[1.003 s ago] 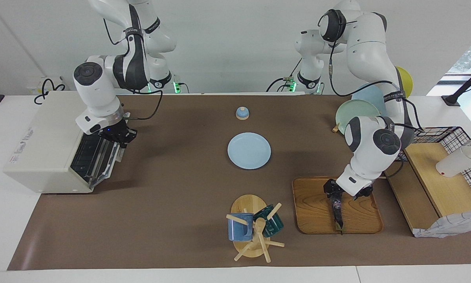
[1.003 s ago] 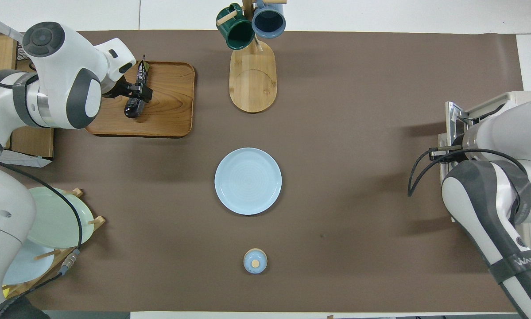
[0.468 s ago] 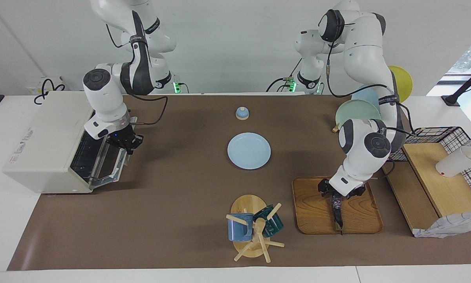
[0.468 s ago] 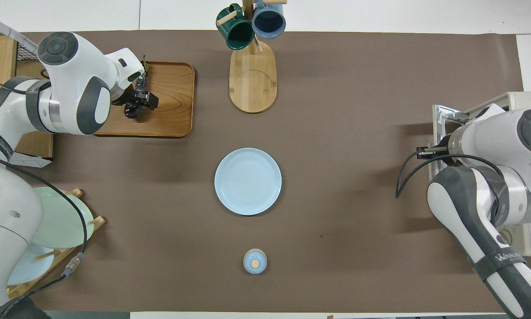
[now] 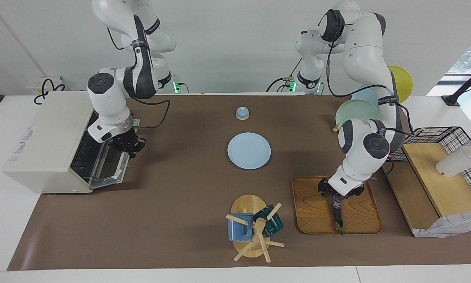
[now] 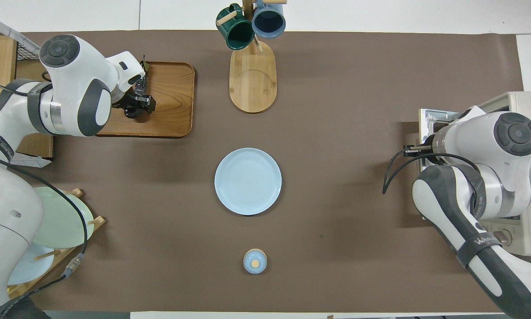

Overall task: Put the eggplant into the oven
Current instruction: 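Grasp the eggplant with the left gripper while the right gripper pulls the door open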

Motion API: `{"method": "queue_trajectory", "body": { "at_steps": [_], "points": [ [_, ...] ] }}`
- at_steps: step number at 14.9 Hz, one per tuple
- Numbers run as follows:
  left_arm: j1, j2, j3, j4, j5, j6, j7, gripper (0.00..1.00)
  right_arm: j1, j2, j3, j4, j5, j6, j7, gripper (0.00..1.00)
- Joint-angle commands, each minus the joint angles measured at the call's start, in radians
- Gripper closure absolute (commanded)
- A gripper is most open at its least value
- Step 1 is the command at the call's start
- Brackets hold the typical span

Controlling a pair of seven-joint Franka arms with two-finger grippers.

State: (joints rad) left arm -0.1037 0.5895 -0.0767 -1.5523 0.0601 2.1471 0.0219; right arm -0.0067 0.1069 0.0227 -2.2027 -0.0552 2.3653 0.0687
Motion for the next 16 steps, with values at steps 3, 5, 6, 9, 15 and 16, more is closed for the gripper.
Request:
{"method": "queue_trajectory", "body": {
  "at_steps": [3,5,6,9,15,16],
  "points": [
    [0.001,-0.025,0.005,-0.002,0.023,-0.03,0.009,0.75,-0.045,0.062,-0.032,0.028,-0.034,0.095,-0.001,1.0],
    [-0.001,-0.025,0.005,0.003,0.021,-0.032,0.009,1.0,-0.021,0.086,-0.032,0.028,-0.032,0.141,0.023,1.0],
    [-0.002,-0.027,0.003,0.009,0.02,-0.036,0.009,1.0,-0.01,0.091,-0.032,0.028,-0.032,0.147,0.043,1.0],
    [-0.005,-0.084,0.003,0.028,-0.021,-0.104,0.007,1.0,-0.004,0.091,-0.032,0.029,-0.032,0.147,0.057,1.0],
    [-0.043,-0.266,0.002,0.012,-0.114,-0.329,-0.055,1.0,-0.002,0.102,0.012,0.057,0.007,0.149,0.088,1.0],
    [-0.065,-0.286,0.002,0.011,-0.117,-0.361,-0.088,1.0,-0.002,0.109,0.028,0.076,0.046,0.149,0.092,1.0]
  ]
}}
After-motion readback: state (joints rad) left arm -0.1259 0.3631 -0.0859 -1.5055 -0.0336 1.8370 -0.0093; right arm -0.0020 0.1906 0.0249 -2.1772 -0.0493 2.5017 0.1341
